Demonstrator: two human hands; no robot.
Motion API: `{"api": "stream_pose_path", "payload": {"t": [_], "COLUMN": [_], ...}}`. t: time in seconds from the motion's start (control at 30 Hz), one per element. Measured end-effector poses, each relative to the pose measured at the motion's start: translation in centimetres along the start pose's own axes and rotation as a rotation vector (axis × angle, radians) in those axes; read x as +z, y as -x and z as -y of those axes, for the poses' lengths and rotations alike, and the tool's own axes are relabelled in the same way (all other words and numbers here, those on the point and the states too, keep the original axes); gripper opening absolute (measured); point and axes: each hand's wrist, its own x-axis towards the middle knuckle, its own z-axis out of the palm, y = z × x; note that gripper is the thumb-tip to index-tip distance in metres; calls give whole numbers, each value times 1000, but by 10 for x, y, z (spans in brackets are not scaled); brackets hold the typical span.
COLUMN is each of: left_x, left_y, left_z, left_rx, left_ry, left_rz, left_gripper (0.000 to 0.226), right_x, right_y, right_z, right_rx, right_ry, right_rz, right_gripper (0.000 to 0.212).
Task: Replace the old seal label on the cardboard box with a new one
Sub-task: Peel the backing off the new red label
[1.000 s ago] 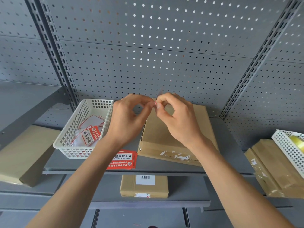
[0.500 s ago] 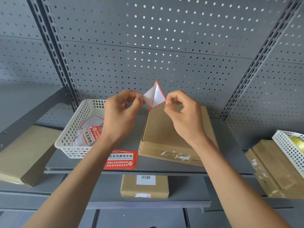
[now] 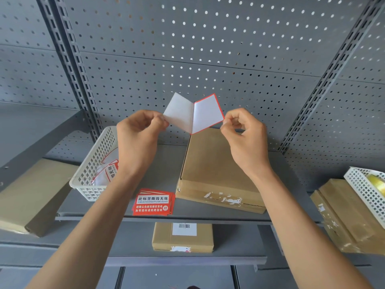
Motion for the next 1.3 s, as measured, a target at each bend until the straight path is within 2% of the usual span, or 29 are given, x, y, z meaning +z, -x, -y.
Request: {"api": "stream_pose_path", "payload": {"t": [0.5,0.9,1.17,1.3], "left_x": [-28,-80,-111,-134], "left_y": [-10,-11,5,12], "left_z": [2,5,-4,-4], "left_rx": [-73,-112,-56,-29], "left_ry": [69,74,-4,-38], "left_rz": [-217,-327,-363,-376], "left_gripper": [20,20,18,22], "right_x": [4,39,86,115], "right_y": [-17,-24,-10,3], "right_z": [-3,11,27,40], "right_rx": [3,-5,-9,-1], "right_ry": [-31,-66,-116,-106], "right_rz": [-64,11,127,261], "right_gripper": [16,19,16,7]}}
